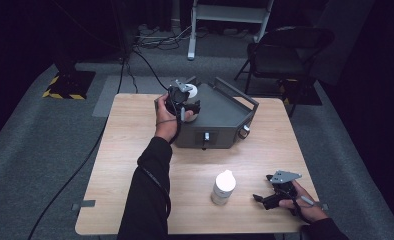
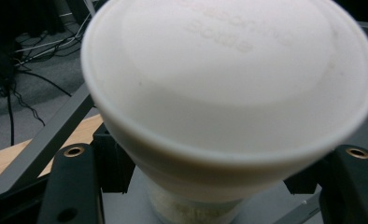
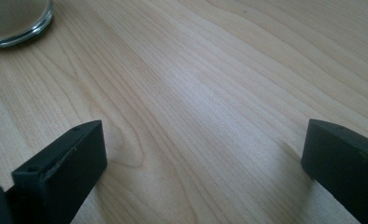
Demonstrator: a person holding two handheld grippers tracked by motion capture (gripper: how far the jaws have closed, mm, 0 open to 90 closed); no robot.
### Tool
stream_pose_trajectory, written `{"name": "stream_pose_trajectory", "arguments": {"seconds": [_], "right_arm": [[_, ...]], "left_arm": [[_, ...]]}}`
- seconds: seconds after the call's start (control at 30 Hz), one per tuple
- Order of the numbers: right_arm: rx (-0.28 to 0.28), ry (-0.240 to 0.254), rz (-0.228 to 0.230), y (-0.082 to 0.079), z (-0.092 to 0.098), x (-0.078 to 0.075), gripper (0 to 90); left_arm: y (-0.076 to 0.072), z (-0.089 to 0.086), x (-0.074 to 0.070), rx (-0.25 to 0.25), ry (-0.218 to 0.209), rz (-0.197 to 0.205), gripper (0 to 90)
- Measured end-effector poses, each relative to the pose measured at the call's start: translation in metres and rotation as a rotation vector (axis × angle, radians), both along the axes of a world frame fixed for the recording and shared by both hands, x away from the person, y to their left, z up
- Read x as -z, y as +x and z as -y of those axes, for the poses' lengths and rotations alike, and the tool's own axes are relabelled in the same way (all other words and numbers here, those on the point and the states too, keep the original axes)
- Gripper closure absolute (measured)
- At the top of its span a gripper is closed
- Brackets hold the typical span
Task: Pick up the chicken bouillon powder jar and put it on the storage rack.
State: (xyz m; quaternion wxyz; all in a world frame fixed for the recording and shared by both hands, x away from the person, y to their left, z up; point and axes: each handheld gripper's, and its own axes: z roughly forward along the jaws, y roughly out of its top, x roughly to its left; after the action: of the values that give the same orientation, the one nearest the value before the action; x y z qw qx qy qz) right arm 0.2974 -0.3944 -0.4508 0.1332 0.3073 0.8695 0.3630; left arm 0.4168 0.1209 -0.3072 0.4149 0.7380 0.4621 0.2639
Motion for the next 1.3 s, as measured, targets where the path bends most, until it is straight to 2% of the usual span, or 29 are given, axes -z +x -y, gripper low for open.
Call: {"name": "stream_pose_trajectory", "arguments": {"seconds": [0.27, 0.43, 0.73, 0.93, 1.1, 1.2, 1.3], "right_arm": [[-0.001, 0.000, 0.000, 0.000, 0.000, 0.000, 0.0], [-0.001, 0.000, 0.000, 0.000, 0.000, 0.000, 0.0], [-0.001, 0.000, 0.000, 0.000, 0.000, 0.000, 0.0], [-0.001, 0.000, 0.001, 0.000, 0.000, 0.000, 0.0], [-0.001, 0.000, 0.000, 0.000, 0.000, 0.000, 0.0], [-0.001, 0.000, 0.000, 0.000, 0.000, 0.000, 0.0], [-0.001, 0.000, 0.000, 0.000, 0.000, 0.000, 0.0]], "left_arm": [[0.002, 0.004, 0.002, -0.002, 0.011, 0.007, 32.3], [0.004, 0.002, 0.005, -0.007, -0.003, 0.010, 32.0], [0.000, 0.004, 0.013, -0.026, -0.012, 0.041, 31.2], [-0.002, 0.005, 0.017, -0.042, -0.010, 0.059, 23.6], [-0.003, -0.001, 0.019, -0.031, -0.046, 0.058, 16.8], [-0.005, 0.002, 0.020, -0.044, -0.038, 0.065, 9.5], [-0.007, 0.001, 0.022, -0.054, -0.049, 0.076, 3.9]]}}
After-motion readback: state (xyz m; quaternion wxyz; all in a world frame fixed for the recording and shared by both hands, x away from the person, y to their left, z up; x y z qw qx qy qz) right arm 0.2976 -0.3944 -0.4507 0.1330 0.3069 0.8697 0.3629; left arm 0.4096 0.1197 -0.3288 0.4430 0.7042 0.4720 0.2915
